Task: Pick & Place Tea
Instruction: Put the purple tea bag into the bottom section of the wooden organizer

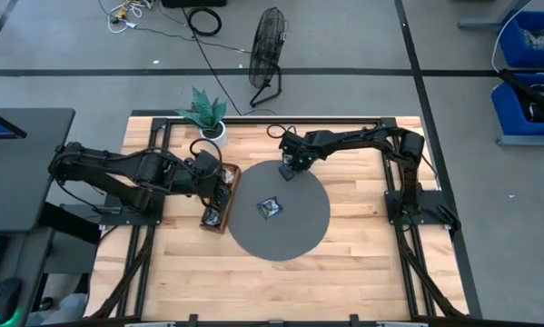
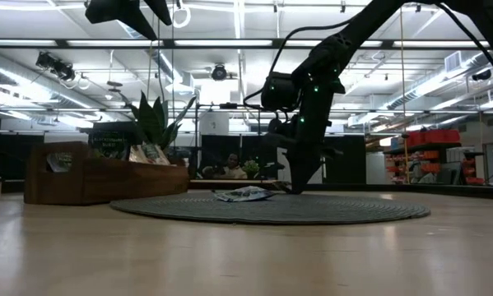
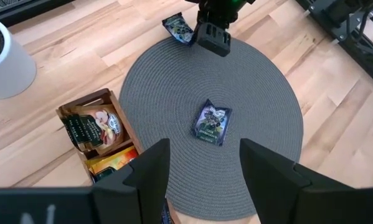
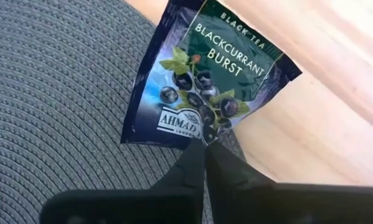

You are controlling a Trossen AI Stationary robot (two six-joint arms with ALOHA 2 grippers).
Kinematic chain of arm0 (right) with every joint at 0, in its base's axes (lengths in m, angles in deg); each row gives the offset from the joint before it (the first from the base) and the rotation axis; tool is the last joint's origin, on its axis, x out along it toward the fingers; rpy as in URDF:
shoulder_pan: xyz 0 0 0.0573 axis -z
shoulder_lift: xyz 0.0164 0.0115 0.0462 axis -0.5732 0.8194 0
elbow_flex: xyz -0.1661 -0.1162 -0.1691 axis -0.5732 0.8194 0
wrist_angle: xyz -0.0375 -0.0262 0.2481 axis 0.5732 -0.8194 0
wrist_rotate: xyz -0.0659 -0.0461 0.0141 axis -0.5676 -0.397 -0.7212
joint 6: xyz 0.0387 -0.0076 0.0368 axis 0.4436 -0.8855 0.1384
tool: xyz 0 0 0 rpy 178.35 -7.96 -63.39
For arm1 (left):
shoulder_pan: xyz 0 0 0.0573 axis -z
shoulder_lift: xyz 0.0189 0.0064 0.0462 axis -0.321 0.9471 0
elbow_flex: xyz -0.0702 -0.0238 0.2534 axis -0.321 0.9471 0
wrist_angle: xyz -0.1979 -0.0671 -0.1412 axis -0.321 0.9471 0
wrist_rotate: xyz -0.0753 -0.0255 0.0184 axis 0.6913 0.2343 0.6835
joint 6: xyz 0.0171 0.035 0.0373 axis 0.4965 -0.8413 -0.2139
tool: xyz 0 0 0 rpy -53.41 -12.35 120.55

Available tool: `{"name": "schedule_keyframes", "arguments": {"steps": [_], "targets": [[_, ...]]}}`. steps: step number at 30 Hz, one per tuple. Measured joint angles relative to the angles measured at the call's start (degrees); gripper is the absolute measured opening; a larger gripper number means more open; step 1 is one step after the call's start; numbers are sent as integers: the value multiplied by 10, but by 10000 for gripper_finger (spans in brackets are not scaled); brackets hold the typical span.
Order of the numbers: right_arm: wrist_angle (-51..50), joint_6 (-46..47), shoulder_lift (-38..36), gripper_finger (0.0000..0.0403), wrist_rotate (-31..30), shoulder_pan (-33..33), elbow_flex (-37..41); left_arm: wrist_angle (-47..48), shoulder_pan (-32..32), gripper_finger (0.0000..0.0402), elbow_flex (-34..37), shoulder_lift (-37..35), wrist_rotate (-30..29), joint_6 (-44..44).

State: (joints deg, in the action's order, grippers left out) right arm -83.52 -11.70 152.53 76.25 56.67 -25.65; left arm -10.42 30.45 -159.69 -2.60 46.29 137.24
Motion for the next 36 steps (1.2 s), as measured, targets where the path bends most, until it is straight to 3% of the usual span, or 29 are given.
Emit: {"name": "schedule_keyframes", "arguments": {"steps": [11,20,28,36], "targets": [[-10,-88,-39,1,-50,-12,1,-1,0,199,0,0,0,1],[6,-270,-130,0,-130,-65,1,-24,-16,199,0,0,7,19],[68,-396,-212,0,-138,-136,1,-81,-75,199,0,0,92,65],[125,-474,-235,0,-138,-197,1,-187,-128,199,0,0,181,71]]}}
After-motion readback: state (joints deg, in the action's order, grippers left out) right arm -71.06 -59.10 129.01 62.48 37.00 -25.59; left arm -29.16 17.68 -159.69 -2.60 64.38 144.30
